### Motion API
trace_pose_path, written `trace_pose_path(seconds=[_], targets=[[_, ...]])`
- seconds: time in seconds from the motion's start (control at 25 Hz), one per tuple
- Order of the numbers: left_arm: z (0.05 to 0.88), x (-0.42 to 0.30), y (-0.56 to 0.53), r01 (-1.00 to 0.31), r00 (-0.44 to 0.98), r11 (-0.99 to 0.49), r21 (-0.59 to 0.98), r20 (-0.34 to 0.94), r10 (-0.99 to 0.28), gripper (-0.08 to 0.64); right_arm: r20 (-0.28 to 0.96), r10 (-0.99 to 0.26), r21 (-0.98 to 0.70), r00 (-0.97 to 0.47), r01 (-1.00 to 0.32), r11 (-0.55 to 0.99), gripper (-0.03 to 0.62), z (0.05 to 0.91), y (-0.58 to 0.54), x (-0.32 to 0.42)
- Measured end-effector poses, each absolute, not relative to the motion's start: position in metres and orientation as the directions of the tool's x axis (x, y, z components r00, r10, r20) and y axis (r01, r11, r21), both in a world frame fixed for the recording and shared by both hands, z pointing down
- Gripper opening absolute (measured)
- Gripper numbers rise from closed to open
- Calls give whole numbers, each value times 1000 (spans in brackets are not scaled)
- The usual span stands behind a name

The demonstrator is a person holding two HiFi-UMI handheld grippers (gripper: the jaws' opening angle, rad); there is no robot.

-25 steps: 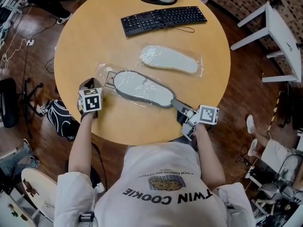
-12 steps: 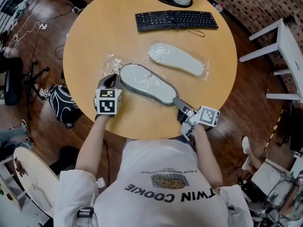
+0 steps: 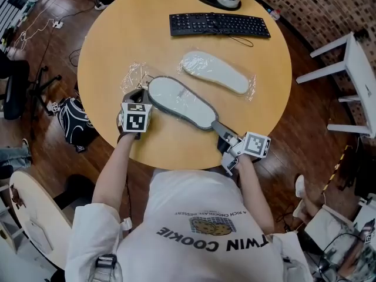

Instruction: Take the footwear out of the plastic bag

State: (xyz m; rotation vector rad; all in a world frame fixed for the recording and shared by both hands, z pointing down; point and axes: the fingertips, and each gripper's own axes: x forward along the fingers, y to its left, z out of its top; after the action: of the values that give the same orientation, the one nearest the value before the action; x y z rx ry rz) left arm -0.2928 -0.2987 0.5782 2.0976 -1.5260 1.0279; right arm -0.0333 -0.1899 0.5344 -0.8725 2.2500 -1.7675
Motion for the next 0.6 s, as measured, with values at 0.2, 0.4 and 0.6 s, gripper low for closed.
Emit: trace_pose_path(seconds=[0.2, 0.4, 0.6], targets=[[576, -290, -302, -931, 133, -334, -148, 715, -686, 2, 252, -526, -924, -812, -364, 119, 63, 537, -178, -14], [579, -295, -303, -935, 98, -308, -173, 711, -696, 2, 251, -529, -923, -811, -366, 123, 63, 538, -166, 7], [577, -297, -303, -944, 64, -273, -185, 708, -703, 2, 255, -536, -925, -805, -364, 107, 63, 537, -153, 29]])
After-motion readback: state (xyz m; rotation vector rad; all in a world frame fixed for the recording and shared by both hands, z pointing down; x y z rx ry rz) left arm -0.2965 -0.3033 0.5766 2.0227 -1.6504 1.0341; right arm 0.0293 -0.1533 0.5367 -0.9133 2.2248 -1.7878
